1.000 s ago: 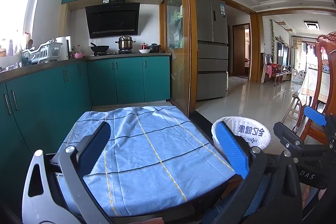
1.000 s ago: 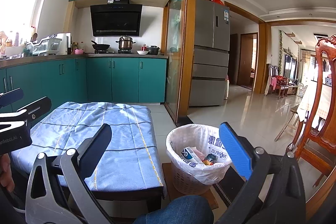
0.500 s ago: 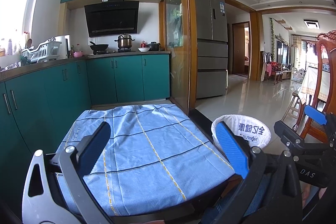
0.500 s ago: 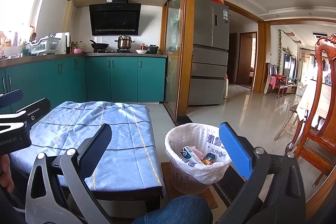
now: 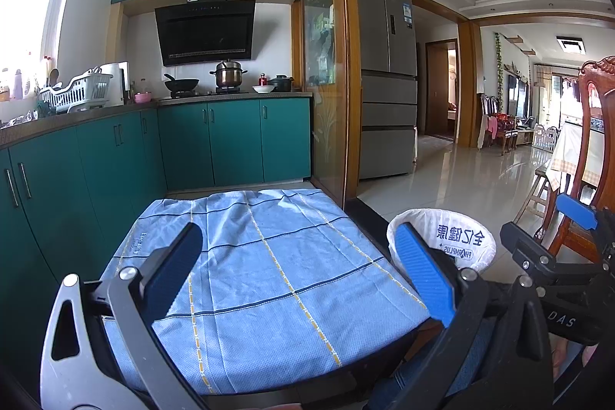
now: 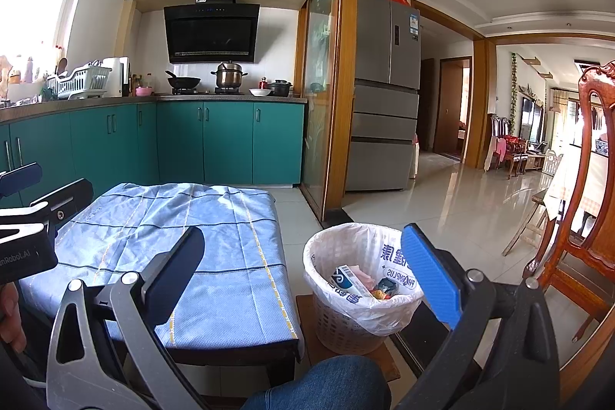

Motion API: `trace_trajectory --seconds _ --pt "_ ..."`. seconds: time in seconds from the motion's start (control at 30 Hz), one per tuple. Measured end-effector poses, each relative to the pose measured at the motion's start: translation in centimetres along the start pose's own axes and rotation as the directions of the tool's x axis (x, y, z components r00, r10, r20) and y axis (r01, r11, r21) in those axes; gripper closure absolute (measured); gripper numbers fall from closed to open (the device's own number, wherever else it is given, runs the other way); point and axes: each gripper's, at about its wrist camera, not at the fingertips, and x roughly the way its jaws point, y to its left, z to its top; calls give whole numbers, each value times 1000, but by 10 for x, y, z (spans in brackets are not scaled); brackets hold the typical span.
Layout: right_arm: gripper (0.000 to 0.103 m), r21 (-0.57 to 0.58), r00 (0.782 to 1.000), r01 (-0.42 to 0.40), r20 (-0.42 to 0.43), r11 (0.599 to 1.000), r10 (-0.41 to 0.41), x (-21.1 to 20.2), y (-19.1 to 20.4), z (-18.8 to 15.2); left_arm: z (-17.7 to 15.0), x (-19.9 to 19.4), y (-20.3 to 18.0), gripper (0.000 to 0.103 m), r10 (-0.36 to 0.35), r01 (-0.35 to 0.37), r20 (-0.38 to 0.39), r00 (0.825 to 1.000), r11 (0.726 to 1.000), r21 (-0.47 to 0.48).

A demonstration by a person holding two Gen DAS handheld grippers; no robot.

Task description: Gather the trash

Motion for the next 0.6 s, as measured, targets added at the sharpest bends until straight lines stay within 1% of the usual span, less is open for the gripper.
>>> trace_trajectory --seconds 0.6 --pt "3 0 1000 -6 -19 1000 6 7 0 -4 -8 6 -1 3 -3 3 -9 1000 1000 10"
